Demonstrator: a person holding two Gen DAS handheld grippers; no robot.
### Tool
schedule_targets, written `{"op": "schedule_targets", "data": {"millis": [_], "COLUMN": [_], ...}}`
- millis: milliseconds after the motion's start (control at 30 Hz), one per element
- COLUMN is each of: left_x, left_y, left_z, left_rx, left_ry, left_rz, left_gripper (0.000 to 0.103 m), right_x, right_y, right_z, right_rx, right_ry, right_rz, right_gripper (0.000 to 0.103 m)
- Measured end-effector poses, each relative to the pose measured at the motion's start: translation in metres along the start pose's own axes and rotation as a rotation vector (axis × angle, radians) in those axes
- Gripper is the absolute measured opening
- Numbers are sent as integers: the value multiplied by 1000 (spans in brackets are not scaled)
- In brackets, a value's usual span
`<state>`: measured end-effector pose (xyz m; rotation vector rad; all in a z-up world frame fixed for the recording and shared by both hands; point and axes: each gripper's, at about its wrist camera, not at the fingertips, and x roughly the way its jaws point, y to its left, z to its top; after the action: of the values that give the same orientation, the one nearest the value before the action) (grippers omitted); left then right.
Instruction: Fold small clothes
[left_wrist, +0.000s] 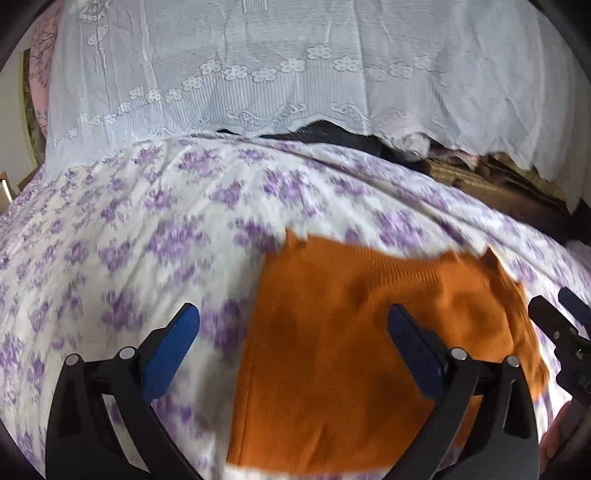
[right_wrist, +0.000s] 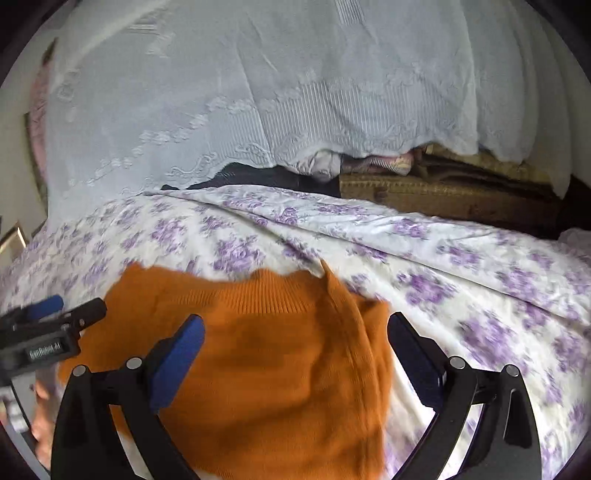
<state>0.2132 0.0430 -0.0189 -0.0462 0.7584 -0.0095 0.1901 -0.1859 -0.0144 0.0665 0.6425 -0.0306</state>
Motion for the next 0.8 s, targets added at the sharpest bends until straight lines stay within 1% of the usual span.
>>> {"op": "schedule_targets", "data": {"millis": [67, 133, 167, 200, 233, 267, 300, 367, 433, 467, 500, 533, 567, 600, 633, 667, 700, 733, 767, 800], "left_x": [13, 39, 56, 80, 89, 86, 84, 83, 68, 58, 44, 34, 28, 26, 31, 40, 61, 61, 57, 55], "left_y": [-8, -17, -20, -19, -15, -10, -7, -6, -3, -1, 1, 2, 1, -3, -10, -18, -31, -33, -30, -28], "left_z": [10, 11, 8, -2, -6, -4, 1, -1, -2, -2, -2, -2, -3, -6, -11, -18, -30, -32, -29, -27], "left_rx": [17, 70, 94, 106, 83, 43, 27, 30, 9, 0, -13, -20, -20, -8, 15, 48, 122, 126, 111, 104], "left_ry": [6, 57, 94, 154, 168, 157, 161, 156, 123, 95, 58, 36, 27, 36, 63, 104, 186, 168, 149, 157], "left_rz": [38, 100, 136, 167, 136, 114, 109, 105, 114, 101, 67, 37, 15, -1, -9, -9, 20, 19, 19, 11], "left_gripper": [99, 99, 99, 99, 99, 99, 99, 99, 99, 98, 99, 99, 99, 99, 99, 99, 99, 99, 99, 99], "right_x": [24, 48, 67, 82, 103, 100, 94, 85, 73, 57, 44, 32, 26, 26, 31, 46, 62, 60, 56, 53], "right_y": [-3, -7, -12, -18, -30, -34, -36, -43, -50, -53, -54, -52, -48, -43, -38, -30, -25, -18, -16, -16], "right_z": [13, 14, 8, -2, -12, -8, -6, -10, -14, -14, -15, -17, -19, -21, -25, -32, -37, -36, -35, -36], "right_rx": [45, 57, 66, 76, 125, 148, 158, 187, 232, 251, 255, 242, 220, 186, 150, 103, 65, 27, 14, 12], "right_ry": [41, 90, 128, 169, 261, 253, 225, 182, 155, 107, 59, 19, 10, 25, 65, 160, 250, 242, 222, 209], "right_rz": [14, -20, -67, -93, -73, -68, -53, -14, 25, 53, 67, 64, 52, 37, 25, 9, -15, -46, -52, -52], "right_gripper": [100, 100, 100, 100, 100, 100, 100, 100, 100, 100, 100, 100, 100, 100, 100, 100, 100, 100, 100, 100]}}
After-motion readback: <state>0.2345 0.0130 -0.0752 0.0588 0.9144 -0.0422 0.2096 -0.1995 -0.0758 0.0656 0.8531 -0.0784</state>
